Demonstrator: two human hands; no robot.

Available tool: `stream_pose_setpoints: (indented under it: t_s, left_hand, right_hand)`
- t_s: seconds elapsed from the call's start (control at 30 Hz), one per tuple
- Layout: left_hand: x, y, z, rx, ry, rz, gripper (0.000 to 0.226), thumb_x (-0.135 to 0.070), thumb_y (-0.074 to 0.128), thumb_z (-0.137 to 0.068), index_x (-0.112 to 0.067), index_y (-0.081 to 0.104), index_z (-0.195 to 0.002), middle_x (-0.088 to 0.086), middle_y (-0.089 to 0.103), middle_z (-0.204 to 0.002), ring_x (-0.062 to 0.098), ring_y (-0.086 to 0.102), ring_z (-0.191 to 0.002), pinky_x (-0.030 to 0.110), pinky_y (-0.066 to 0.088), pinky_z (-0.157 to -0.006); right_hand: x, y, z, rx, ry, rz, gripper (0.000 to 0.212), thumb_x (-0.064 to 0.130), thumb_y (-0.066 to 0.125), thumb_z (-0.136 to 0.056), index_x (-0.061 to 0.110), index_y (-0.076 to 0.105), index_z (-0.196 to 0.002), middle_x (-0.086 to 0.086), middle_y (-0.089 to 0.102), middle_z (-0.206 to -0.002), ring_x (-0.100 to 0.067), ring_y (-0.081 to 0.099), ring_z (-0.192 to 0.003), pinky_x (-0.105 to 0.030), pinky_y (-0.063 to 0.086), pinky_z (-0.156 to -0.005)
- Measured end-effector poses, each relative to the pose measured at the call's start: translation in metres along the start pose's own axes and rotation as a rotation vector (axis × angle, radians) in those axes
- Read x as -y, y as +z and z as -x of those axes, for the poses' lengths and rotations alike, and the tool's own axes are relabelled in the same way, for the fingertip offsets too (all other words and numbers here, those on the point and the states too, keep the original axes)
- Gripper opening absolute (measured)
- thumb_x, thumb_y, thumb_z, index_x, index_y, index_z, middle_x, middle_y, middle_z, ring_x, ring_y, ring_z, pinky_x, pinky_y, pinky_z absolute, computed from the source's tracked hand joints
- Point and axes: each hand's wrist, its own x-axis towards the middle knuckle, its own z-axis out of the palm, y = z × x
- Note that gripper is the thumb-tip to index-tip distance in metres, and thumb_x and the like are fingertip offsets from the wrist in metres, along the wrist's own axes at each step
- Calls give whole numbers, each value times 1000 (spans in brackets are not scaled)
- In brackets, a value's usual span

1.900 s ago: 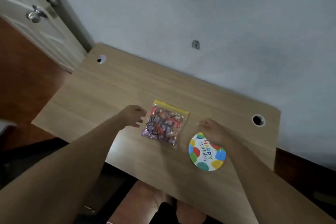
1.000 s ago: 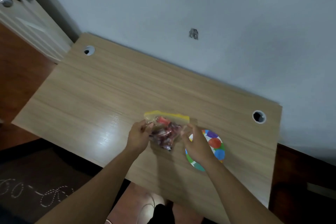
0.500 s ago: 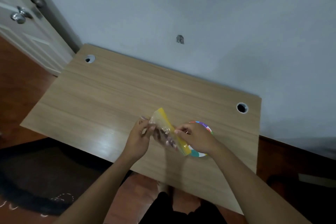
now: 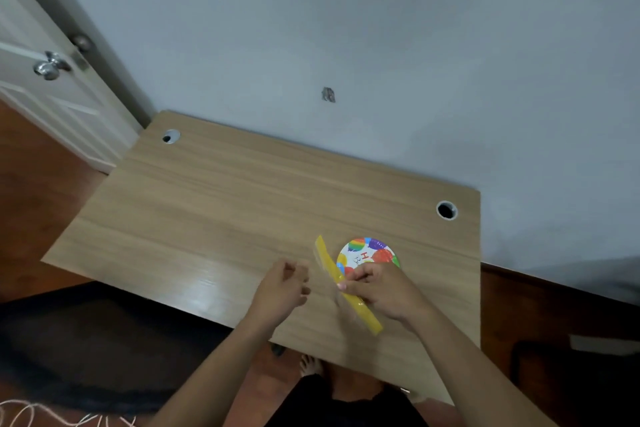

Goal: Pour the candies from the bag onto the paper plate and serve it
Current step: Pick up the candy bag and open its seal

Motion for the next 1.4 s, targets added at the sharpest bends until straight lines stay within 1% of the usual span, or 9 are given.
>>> stream_pose_setpoints:
  t_s: [0.17,0.33,0.43,0.57,0.87,1.07,1.2,1.33,1.4]
  left_hand:
    - [-12,24,29,315,-100,-1,58,-58,75,-92,-2,76,-106,10,85,-104,29,83,-103,37,64,-90]
    - [-10,28,29,372,-74,127,32,-30,81,-94,-1,71,-104,13,82,-90,23,82,-84,36,68,-84]
    - [-10,23,26,413,-83,184,41,-22,77,-98,16,70,-112,26,82,-104,27,81,-91,46,66,-99]
    - [-10,24,28,413,-57,236,35,-17,71,-103,13,73,-121,30,80,-117,37,79,-111,35,67,-96]
    - [3,39,35,305,-122,395,34,-8,62,-107,23,69,-120,32,79,-118,43,73,-123,32,69,-88]
    - [1,33,36,236,-179,482,24,-2,60,-106,17,74,-113,28,83,-104,27,83,-85,30,71,-74]
    - [-1,23,33,174,-216,505,29,-2,51,-110,19,70,-118,21,83,-92,27,79,-86,32,71,-75]
    - [-7,7,35,136,-133,270,25,-4,57,-104,16,70,-110,30,82,-106,40,84,-95,46,70,-86]
    - [-9,-4,34,41,-21,25,22,-11,61,-101,10,69,-99,24,84,-96,35,85,-83,51,69,-87]
  right_hand:
    - [-8,-4,14,-9,35,21,17,20,90,-86,8,81,-94,1,78,-78,-9,62,-68,-14,48,-61]
    - [-11,0,26,7,26,-46,29,32,97,-78,10,82,-91,-10,86,-89,-12,72,-74,-26,54,-75]
    - [-11,-3,31,31,31,-146,21,31,94,-83,17,79,-86,-3,84,-83,-12,74,-72,-25,58,-73]
    - [-16,-1,34,20,20,-261,46,38,95,-81,4,77,-106,-17,85,-95,-28,77,-82,-44,64,-83]
    - [-21,12,33,-115,72,-330,42,37,91,-84,1,79,-103,-15,83,-93,-26,71,-79,-41,57,-77]
    - [-11,32,37,-212,103,-445,21,18,74,-102,-2,74,-107,-15,79,-80,-11,71,-49,-22,53,-43]
    - [-9,36,30,-384,132,-508,25,27,74,-102,4,75,-112,-11,83,-100,-19,78,-79,-34,65,-67]
    - [-7,21,33,-523,-6,-42,21,33,77,-98,12,76,-99,4,80,-91,-16,75,-83,-20,56,-63]
    - [-7,12,33,-555,-91,171,16,28,78,-95,14,73,-92,6,76,-84,-19,74,-80,-32,63,-67]
